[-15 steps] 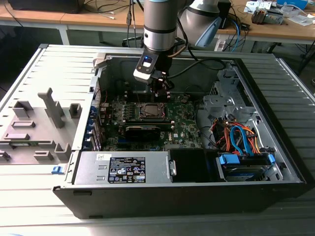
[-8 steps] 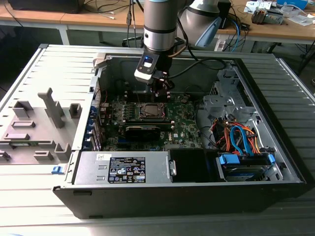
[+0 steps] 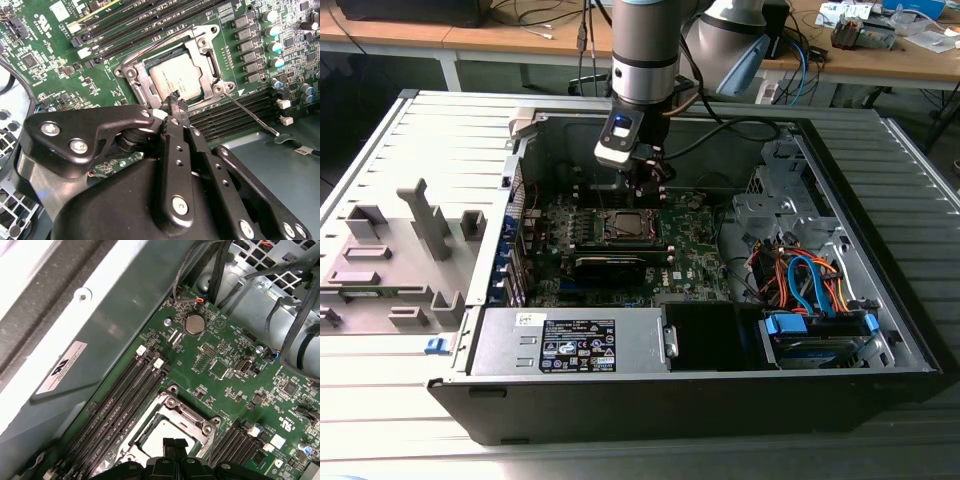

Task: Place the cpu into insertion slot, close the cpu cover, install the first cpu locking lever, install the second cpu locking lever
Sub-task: 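Install the second cpu locking lever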

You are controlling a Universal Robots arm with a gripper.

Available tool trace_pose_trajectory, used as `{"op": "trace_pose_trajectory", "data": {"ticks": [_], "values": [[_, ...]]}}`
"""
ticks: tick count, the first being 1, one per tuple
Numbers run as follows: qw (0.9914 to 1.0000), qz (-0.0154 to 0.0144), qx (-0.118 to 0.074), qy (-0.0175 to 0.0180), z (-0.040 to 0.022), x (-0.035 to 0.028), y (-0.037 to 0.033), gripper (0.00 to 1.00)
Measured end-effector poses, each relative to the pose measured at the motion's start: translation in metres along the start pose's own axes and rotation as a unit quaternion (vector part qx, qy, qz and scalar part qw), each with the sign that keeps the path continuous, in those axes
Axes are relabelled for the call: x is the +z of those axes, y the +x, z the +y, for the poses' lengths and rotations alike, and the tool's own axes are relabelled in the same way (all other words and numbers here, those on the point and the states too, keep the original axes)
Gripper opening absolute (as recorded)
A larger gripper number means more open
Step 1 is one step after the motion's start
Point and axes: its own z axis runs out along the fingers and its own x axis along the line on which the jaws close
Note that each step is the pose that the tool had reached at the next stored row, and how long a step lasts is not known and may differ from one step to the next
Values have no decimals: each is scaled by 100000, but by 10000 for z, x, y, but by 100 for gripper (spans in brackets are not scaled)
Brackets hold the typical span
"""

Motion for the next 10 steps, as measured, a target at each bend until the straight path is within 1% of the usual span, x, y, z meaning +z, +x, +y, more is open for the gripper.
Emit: {"op": "trace_pose_trajectory", "data": {"ticks": [10], "values": [[99991, -18, -1320, -67, 0, 0, 0, 11]]}}
